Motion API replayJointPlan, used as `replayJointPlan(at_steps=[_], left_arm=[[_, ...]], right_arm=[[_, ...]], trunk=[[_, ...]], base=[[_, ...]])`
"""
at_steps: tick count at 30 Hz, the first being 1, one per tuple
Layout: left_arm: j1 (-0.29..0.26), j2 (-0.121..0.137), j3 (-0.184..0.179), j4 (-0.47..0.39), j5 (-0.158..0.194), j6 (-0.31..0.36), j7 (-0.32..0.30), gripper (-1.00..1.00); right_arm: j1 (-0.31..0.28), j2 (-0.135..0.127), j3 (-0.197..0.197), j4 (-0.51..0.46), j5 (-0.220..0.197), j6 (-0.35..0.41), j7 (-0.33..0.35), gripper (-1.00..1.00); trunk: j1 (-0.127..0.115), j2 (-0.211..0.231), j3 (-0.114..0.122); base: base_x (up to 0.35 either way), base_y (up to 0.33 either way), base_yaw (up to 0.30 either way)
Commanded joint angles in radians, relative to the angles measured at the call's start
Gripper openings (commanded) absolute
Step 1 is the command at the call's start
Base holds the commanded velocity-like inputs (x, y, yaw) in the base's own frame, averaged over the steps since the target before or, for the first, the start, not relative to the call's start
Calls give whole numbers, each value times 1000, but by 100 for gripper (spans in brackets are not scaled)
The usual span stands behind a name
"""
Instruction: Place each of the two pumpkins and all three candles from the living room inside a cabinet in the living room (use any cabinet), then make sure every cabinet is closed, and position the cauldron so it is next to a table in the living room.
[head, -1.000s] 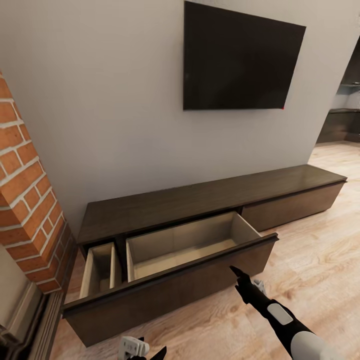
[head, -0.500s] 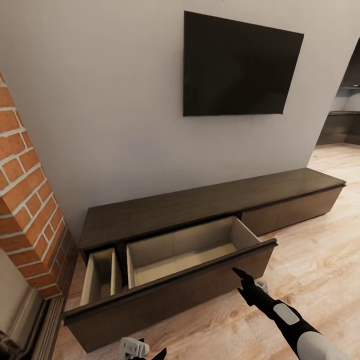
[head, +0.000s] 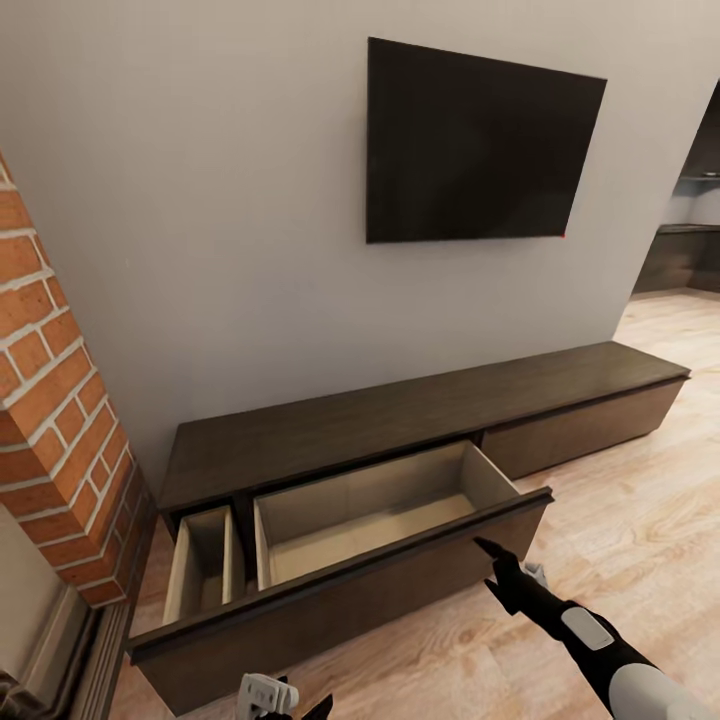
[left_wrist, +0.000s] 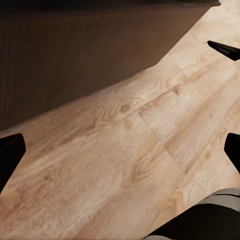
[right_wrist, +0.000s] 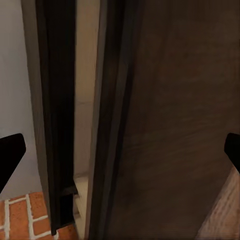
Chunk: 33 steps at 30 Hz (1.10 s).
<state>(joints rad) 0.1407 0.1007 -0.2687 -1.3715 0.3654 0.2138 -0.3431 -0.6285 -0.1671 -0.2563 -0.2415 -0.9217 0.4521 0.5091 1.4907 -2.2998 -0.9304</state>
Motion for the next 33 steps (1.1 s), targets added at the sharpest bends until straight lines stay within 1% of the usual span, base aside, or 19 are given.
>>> replayJointPlan(at_steps=[1,4,7,10,11,13,17,33], left_arm=[[0,0,0,-1,10,9,-1,100],[-1,0,0,-1,10,9,0,100],[-1,0,1,-1,10,9,0,100],[-1,0,2,-1,10,9,0,100],[-1,0,2,-1,10,9,0,100],[-1,0,2,-1,10,9,0,100],[-1,0,2,-1,10,9,0,100],[-1,0,2,-1,10,9,1,100]], right_arm=[[0,0,-5,0,-4,15,0,100],[0,0,-6,-1,-3,51,2,100],[0,0,-10,-1,-3,65,5,100],[0,0,-30,-1,-2,68,5,100],[0,0,-46,-1,-1,69,4,100],[0,0,-62,-1,-1,70,3,100],[0,0,-75,-2,0,72,2,100],[0,0,-79,-2,1,74,2,100]], trunk=[[-4,7,2],[-16,28,12],[-27,49,21],[-39,70,31],[-42,77,34],[-50,91,40],[-65,119,53],[-127,231,103]], base=[[0,0,0],[0,0,0],[0,0,0],[0,0,0],[0,0,0],[0,0,0],[0,0,0],[0,0,0]])
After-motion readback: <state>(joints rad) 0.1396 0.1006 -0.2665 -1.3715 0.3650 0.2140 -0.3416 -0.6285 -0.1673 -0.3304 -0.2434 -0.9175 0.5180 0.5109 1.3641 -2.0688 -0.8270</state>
